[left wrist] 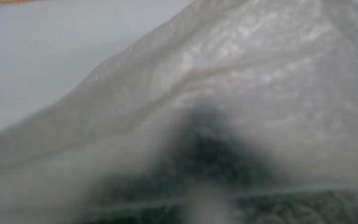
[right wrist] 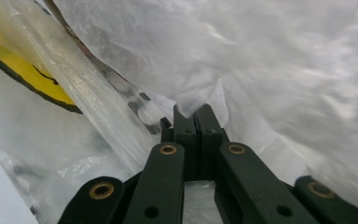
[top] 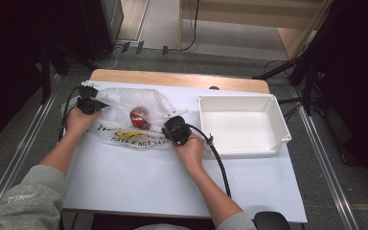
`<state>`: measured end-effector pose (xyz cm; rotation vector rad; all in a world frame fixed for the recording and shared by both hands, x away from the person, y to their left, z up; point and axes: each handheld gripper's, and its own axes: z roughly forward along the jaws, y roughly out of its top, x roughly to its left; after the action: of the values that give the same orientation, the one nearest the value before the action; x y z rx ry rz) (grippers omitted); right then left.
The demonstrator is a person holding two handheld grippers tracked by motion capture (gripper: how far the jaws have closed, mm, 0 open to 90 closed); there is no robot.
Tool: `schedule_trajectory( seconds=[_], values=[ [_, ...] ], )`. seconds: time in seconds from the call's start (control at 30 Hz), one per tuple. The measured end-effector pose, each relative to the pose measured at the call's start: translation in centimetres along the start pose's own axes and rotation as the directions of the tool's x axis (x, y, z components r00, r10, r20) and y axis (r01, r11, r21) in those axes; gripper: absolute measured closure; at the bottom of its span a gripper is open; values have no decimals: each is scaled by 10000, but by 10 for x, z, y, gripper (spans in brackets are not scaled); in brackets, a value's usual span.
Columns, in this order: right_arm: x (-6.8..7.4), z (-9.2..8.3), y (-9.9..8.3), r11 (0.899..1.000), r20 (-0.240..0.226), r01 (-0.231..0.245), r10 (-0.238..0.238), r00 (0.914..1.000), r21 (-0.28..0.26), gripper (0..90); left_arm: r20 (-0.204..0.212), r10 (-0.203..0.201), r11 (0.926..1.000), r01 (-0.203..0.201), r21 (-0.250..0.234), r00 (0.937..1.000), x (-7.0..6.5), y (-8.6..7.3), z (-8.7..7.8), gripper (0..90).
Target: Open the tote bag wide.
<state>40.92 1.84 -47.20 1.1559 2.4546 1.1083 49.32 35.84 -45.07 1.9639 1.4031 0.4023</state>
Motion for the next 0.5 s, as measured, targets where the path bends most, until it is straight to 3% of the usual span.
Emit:
schedule_trajectory(
  seconds=[0.5],
  values=[
    [-1, -8, -9, 9999, 17, -109, 109, 9999, -70, 900, -347, -172, 9998, 173, 39, 9992, 4, 2, 8, 900]
  ],
)
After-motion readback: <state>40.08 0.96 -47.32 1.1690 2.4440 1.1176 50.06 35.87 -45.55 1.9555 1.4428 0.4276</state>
